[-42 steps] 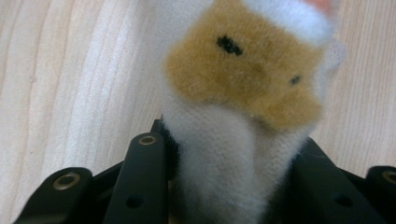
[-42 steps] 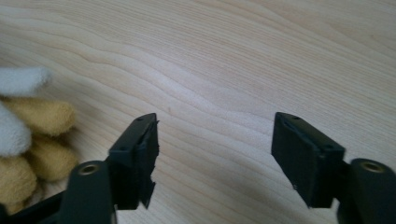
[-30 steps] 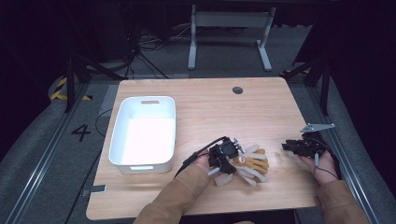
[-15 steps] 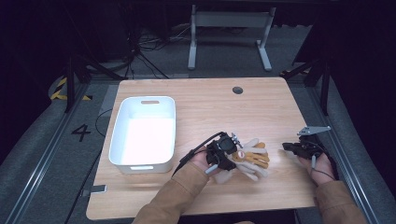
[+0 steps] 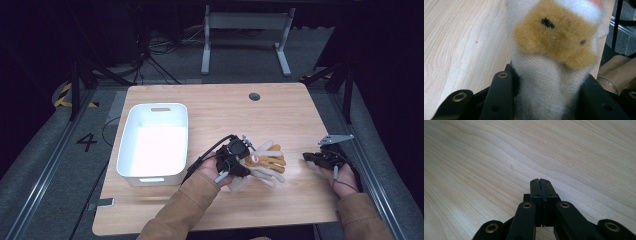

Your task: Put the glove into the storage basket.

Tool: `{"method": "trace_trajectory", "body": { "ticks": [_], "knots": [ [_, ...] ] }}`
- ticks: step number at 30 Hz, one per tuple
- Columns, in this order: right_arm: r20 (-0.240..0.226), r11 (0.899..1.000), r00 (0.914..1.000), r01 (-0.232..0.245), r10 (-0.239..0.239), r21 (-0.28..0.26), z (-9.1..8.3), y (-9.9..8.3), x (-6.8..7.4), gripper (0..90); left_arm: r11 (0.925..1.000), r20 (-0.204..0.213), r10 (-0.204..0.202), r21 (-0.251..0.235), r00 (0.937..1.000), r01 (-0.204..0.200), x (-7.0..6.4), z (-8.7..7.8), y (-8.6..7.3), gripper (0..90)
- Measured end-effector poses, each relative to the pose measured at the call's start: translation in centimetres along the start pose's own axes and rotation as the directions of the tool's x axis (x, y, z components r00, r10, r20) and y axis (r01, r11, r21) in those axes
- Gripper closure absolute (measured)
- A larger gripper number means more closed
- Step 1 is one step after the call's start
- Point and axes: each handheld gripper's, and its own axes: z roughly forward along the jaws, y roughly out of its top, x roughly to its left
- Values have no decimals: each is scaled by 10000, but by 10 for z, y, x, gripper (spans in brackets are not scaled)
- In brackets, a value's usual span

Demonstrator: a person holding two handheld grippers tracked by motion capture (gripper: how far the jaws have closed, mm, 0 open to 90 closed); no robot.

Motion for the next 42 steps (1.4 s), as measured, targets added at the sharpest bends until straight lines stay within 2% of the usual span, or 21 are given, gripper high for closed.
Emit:
{"method": "trace_trajectory", "body": {
  "ticks": [7, 8, 10, 11, 12, 14, 15, 16, 20, 21, 24, 26, 29, 30, 31, 34, 35, 36, 37, 38, 42],
  "knots": [
    [-133, 9999, 9999, 65, -63, 147, 4, 6, 0, 896, 9983, -468, -454, 339, 9979, 470, 3, -12, 6, 670],
    [-104, 9995, 9999, 120, -117, 279, 7, 9, -1, 896, 9967, -660, -644, 447, 9957, 674, 4, -18, 9, 671],
    [-163, 9995, 9999, 64, -59, 304, 8, 11, -1, 896, 9961, -716, -727, 443, 9948, 759, 4, -20, 10, 671],
    [-175, 9997, 9998, 123, -119, 212, 8, 15, -1, 896, 9919, -803, -1132, 494, 9903, 1174, 6, -25, 13, 671],
    [-175, 9997, 9998, 123, -119, 212, 8, 15, -1, 896, 9919, -803, -1132, 494, 9903, 1174, 6, -25, 13, 671],
    [-208, 9997, 9996, 167, -164, 152, 9, 19, -1, 896, 9873, -859, -1451, 530, 9857, 1500, 9, -27, 14, 671],
    [-329, 9997, 9994, 93, -86, 205, 10, 23, -1, 896, 9805, -881, -1818, 595, 9794, 1874, 14, -30, 15, 671],
    [-362, 9996, 9993, 63, -53, 276, 11, 24, -1, 896, 9805, -881, -1818, 595, 9794, 1874, 14, -30, 15, 672],
    [-242, 9986, 9996, 121, -109, 508, 16, 30, -2, 896, 9642, -1237, -2458, 708, 9614, 2556, 26, -38, 16, 672],
    [-242, 9986, 9996, 121, -109, 508, 16, 30, -2, 896, 9642, -1237, -2458, 708, 9614, 2556, 26, -38, 16, 672],
    [-321, 9996, 9994, 141, -133, 259, 16, 37, -4, 896, 9527, -1476, -2774, 858, 9493, 2917, 34, -45, 16, 672],
    [-358, 9996, 9993, 121, -111, 266, 16, 39, -4, 897, 9503, -1515, -2838, 874, 9468, 2988, 34, -47, 16, 672],
    [-394, 9995, 9991, 187, -176, 255, 19, 42, -4, 896, 9404, -1650, -3094, 930, 9365, 3271, 39, -52, 15, 672],
    [-394, 9995, 9991, 187, -176, 255, 19, 42, -4, 896, 9404, -1650, -3094, 930, 9365, 3271, 39, -52, 15, 672],
    [-445, 9995, 9988, 196, -184, 267, 21, 44, -4, 896, 9339, -1641, -3262, 968, 9310, 3442, 41, -55, 15, 672],
    [-382, 9994, 9989, 264, -255, 237, 23, 47, -3, 896, 9297, -1691, -3341, 1029, 9272, 3537, 44, -58, 16, 672],
    [-309, 9992, 9990, 333, -326, 226, 23, 47, -2, 896, 9230, -1728, -3488, 1068, 9211, 3696, 46, -60, 16, 671],
    [-309, 9992, 9990, 333, -326, 226, 23, 47, -2, 896, 9230, -1728, -3488, 1068, 9211, 3696, 46, -60, 16, 671],
    [-327, 9990, 9987, 385, -378, 209, 22, 48, -2, 896, 9183, -1781, -3589, 1085, 9162, 3808, 48, -63, 16, 672],
    [-327, 9990, 9987, 385, -378, 209, 22, 48, -2, 896, 9183, -1781, -3589, 1085, 9162, 3808, 48, -63, 16, 671],
    [-330, 9992, 9990, 310, -301, 272, 21, 48, -3, 896, 9107, -1810, -3714, 1202, 9107, 3953, 52, -66, 16, 671]
  ]
}}
